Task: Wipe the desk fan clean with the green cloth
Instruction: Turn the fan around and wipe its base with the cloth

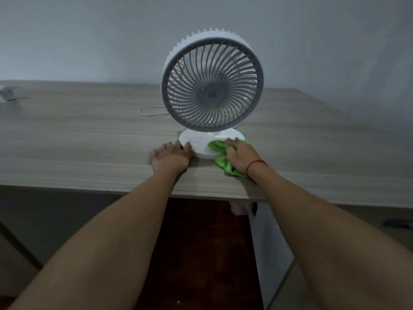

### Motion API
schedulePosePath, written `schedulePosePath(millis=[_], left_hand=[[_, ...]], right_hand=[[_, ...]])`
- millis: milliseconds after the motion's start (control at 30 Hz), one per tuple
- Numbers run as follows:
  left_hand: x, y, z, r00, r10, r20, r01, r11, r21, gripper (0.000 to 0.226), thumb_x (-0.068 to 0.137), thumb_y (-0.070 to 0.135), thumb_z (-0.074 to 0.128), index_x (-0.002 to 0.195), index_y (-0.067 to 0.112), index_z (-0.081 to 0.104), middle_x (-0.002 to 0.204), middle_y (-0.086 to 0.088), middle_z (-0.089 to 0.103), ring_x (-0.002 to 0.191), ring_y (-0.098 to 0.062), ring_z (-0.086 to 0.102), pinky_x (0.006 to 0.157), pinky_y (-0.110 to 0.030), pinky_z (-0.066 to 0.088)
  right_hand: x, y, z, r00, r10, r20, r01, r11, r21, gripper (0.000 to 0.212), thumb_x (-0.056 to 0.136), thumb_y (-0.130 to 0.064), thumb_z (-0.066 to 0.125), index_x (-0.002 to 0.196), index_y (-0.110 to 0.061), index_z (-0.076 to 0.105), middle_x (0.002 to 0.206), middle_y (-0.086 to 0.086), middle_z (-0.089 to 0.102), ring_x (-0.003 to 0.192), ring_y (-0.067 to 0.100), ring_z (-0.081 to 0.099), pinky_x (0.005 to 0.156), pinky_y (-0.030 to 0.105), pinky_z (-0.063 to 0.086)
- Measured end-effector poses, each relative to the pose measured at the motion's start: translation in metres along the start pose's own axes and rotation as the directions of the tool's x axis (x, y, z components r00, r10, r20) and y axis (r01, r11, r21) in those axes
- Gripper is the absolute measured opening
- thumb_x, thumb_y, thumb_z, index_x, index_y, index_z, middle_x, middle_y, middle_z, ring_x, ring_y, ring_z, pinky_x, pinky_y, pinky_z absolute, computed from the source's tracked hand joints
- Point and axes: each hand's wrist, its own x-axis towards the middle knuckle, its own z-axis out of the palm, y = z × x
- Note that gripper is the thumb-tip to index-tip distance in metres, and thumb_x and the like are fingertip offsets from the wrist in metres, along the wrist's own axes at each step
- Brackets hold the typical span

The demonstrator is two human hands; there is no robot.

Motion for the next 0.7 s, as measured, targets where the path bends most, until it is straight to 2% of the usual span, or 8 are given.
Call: schedulePosePath(millis=[133,267,367,533,700], left_hand=[[0.001,-0.002,0.004,1.0,0.008,0.008,-0.008,1.0,-0.001,0.062,0.095,0.053,0.016,0.134,0.016,0.047,0.138,-0.013,0.05,0.134,-0.028,0.039,0.111,-0.051,0.022],[0.004,0.0,0.006,0.999,0.021,-0.028,-0.021,1.0,0.0,0.058,0.096,0.052,0.017,0.129,0.018,0.05,0.135,-0.011,0.052,0.132,-0.027,0.041,0.108,-0.05,0.024],[0.005,-0.002,0.007,0.999,0.01,-0.033,-0.01,1.0,-0.001,0.059,0.095,0.053,0.017,0.129,0.017,0.05,0.135,-0.01,0.052,0.132,-0.026,0.04,0.109,-0.049,0.024],[0.005,-0.003,0.005,0.999,0.004,-0.041,-0.004,1.0,0.0,0.06,0.096,0.052,0.017,0.13,0.016,0.05,0.138,-0.01,0.051,0.133,-0.027,0.04,0.109,-0.049,0.024],[0.003,-0.003,0.004,0.999,-0.015,-0.033,0.014,1.0,-0.018,0.063,0.095,0.054,0.016,0.134,0.017,0.048,0.142,-0.011,0.049,0.136,-0.027,0.038,0.112,-0.05,0.023]], right_hand=[[0.015,0.014,-0.006,0.993,0.107,-0.059,-0.104,0.993,0.057,0.044,0.099,-0.024,0.038,0.14,-0.013,0.049,0.154,0.008,0.038,0.142,0.025,0.036,0.118,0.028,0.024],[0.037,0.007,-0.005,0.983,0.165,-0.078,-0.165,0.986,0.007,0.041,0.1,-0.025,0.033,0.13,-0.008,0.055,0.143,0.019,0.048,0.131,0.034,0.046,0.109,0.034,0.034],[0.048,-0.01,0.004,0.983,0.172,-0.065,-0.175,0.983,-0.048,0.044,0.1,-0.025,0.025,0.124,-0.004,0.057,0.138,0.02,0.051,0.125,0.034,0.049,0.103,0.035,0.037],[0.038,-0.028,0.018,0.996,0.086,-0.017,-0.087,0.988,-0.13,0.044,0.1,-0.029,0.026,0.125,-0.012,0.057,0.135,0.02,0.053,0.124,0.034,0.049,0.104,0.036,0.037],[0.006,-0.036,0.028,0.998,-0.058,0.022,0.06,0.996,-0.063,0.043,0.099,-0.028,0.036,0.138,-0.02,0.051,0.154,0.003,0.039,0.145,0.02,0.029,0.12,0.031,0.019]])
